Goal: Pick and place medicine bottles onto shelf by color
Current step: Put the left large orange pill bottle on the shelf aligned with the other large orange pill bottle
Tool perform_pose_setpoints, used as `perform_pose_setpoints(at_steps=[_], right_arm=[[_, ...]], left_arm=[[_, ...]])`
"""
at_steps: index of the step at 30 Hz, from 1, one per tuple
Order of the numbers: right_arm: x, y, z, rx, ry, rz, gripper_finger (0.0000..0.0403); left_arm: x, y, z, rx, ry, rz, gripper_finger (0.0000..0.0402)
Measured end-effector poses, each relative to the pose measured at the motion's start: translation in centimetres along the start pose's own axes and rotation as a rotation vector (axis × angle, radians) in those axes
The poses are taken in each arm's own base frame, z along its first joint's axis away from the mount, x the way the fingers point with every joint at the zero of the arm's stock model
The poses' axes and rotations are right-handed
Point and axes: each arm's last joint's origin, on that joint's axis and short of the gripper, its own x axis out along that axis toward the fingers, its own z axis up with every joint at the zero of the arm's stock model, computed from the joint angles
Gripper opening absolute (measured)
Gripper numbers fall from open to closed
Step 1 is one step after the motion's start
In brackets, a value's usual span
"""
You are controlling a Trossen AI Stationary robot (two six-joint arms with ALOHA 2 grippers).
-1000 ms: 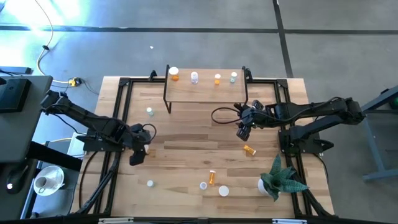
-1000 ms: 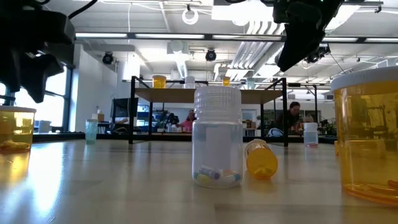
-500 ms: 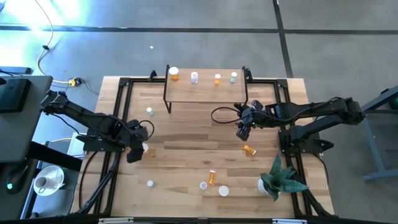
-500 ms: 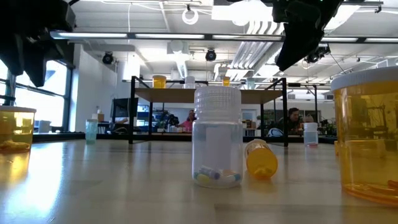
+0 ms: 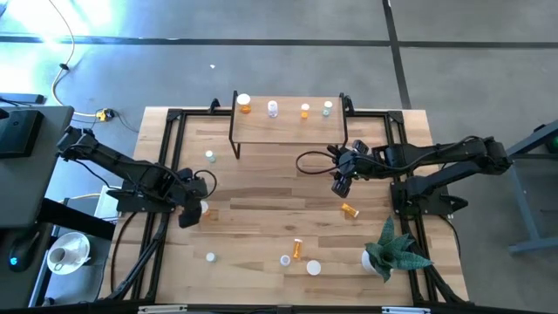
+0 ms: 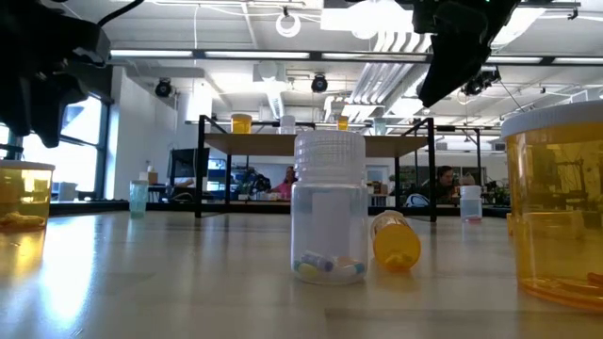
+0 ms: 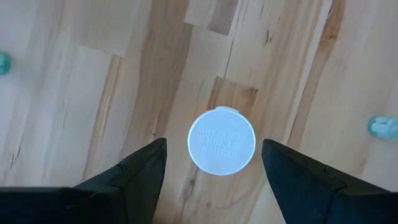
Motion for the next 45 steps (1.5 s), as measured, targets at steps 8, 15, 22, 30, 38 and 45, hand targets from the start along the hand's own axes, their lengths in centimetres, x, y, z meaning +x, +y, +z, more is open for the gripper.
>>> perform_pose_setpoints(at_steps=[8, 15, 22, 30, 38, 45], right_arm=[[0.0, 0.0, 0.0, 0.001, -0.004, 0.001, 0.0185], [0.0, 0.1, 0.2, -0.010, -0.022, 0.009, 0.0185], [0.0, 0.2, 0.4, -0.011, -0.039, 0.015, 0.0185], [0.0, 0.2, 0.4, -0.011, -0.039, 0.015, 0.0185], [0.0, 0.2, 0.4, -0.019, -0.040, 0.015, 0.0185], [0.0, 0.2, 0.5, -0.017, -0.047, 0.018, 0.0185]], left_arm=[[0.0, -0.5, -0.2, -0.020, -0.024, -0.004, 0.0255], [1.1, -0.6, -1.4, -0.054, -0.001, 0.029, 0.0255], [1.2, -0.9, -1.5, -0.050, -0.022, 0.014, 0.0255], [1.8, -1.5, -1.2, -0.041, -0.022, 0.034, 0.0255], [3.1, -1.9, -0.9, -0.034, 0.016, 0.123, 0.0255], [3.8, -2.2, -0.8, -0.031, 0.043, 0.149, 0.0255]])
